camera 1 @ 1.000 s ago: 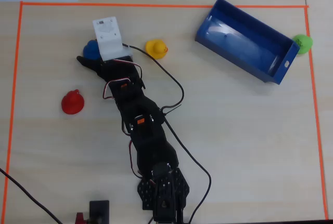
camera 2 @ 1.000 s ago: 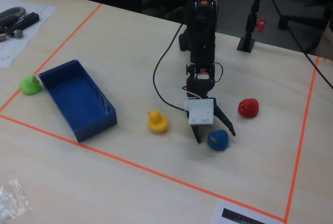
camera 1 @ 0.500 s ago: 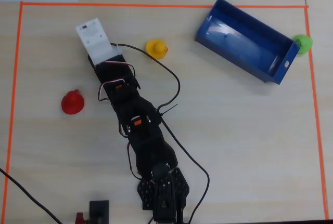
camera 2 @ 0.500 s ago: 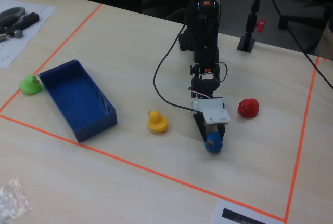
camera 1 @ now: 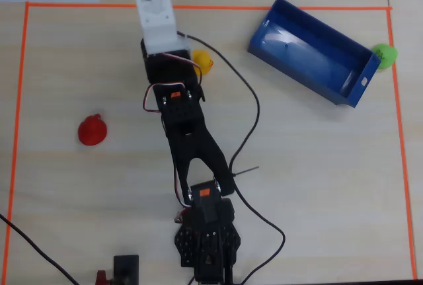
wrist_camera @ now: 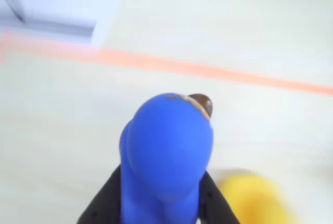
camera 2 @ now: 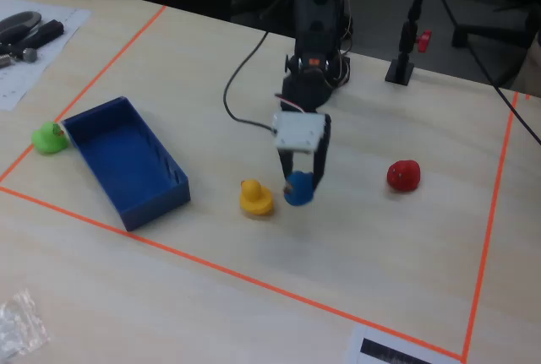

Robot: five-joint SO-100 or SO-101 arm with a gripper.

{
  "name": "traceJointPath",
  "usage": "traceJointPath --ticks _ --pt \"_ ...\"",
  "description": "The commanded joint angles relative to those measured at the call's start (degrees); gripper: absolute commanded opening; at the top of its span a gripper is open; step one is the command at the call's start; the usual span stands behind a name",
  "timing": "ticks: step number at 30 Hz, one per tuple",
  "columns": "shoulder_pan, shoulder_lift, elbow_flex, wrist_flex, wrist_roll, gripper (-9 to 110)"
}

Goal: Grasp blue duck and put it into box.

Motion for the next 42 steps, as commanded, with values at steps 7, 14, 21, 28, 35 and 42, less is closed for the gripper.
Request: traceJointPath --ticks 7,14,21,28,35,42 --pt "29.7 -2.5 -34.6 28.8 0.2 0" --pt "38.2 -23.6 -65.6 48.9 2.8 0" --pt "40.5 -33.8 -68.0 48.8 3.6 0" --pt "42.2 -43.5 -67.9 41.8 1.2 0" --pt "43.2 -48.7 -71.2 39.9 -0.8 12" --pt "44.2 -45.3 -71.1 42.8 -1.1 24"
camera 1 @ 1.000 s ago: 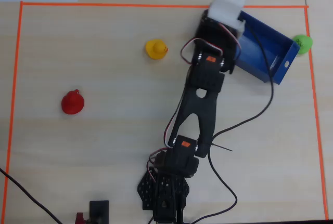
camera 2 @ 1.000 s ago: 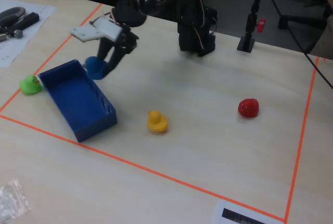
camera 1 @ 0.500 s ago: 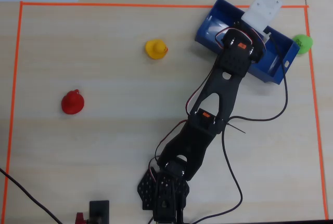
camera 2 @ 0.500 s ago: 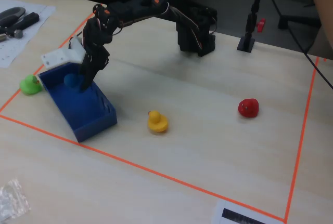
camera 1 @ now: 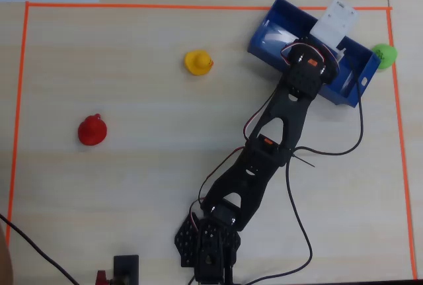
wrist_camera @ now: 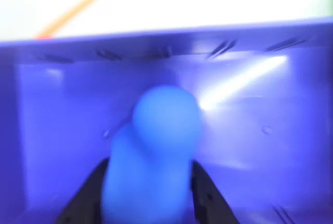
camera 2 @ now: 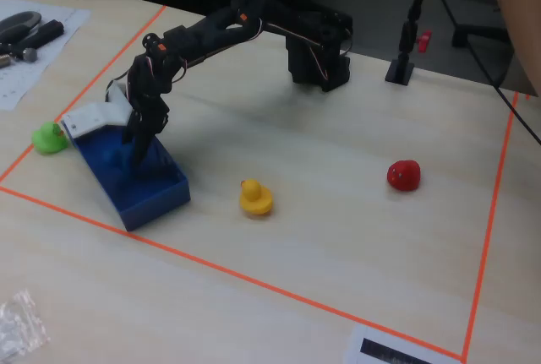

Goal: Grasp blue duck and put it into box.

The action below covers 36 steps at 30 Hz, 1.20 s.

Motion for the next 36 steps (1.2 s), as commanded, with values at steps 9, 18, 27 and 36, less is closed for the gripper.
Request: traceJointPath --ticks 9,18,27,36 --pt "1.2 13.1 0.1 -1.0 4.4 28" --pt "-5.6 30.6 10.5 -1.6 11.6 0" --pt "-19.3 67.8 75.3 -13.0 -2.7 0" --pt "-30.6 112.1 119.3 -1.5 -7.2 0"
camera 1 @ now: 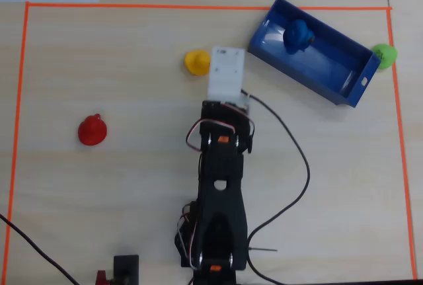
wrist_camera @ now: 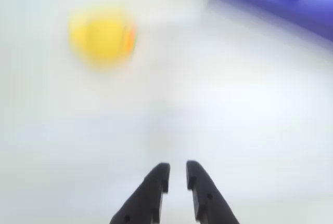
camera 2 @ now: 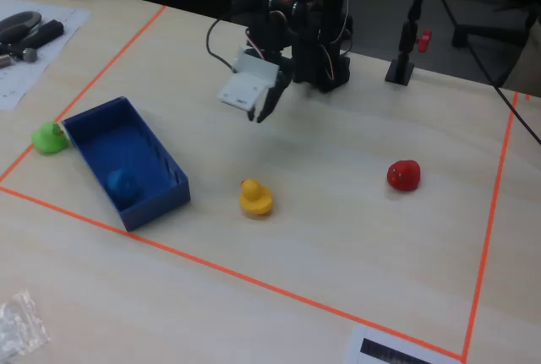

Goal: Grasp blue duck and put it into box.

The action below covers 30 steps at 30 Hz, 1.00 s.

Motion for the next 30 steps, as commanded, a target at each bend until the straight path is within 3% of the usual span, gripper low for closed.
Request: traceJointPath --ticks 1,7,17,30 --pt "-3.6 26.6 24.9 4.2 -2.0 0" --pt "-6.4 40.2 36.4 8.3 -4.0 0" --pt "-9.0 49.0 38.7 22.7 -4.2 0" --pt "-8.9 54.1 38.7 25.6 -3.0 0"
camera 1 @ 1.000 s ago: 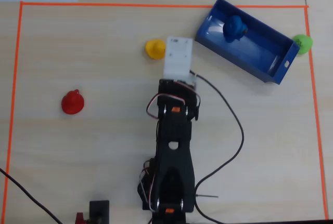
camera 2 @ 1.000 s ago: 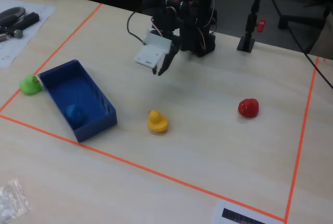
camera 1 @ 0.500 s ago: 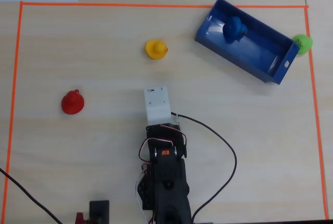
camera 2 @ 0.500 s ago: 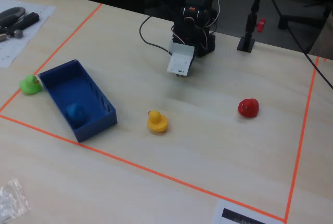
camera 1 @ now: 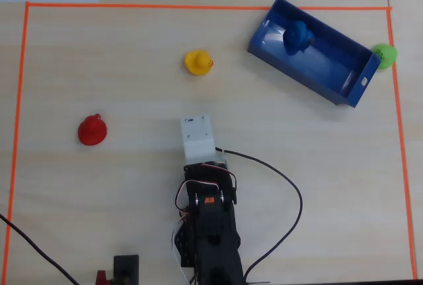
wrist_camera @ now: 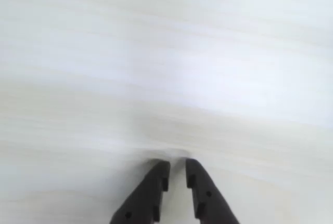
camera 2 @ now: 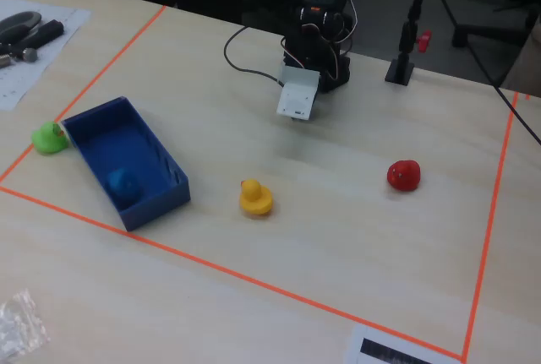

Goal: Grasp blue duck and put it into box.

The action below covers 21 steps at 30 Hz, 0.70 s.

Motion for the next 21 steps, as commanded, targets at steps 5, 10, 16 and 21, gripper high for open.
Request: traceJointPath --ticks 5,10,16,21 --pt "0.1 0.1 0.0 1.8 0.4 0" --pt "0.1 0.1 0.0 1.8 0.4 1" --pt "0.1 0.1 0.0 1.8 0.4 1" --pt "0.1 0.1 0.0 1.8 0.4 1"
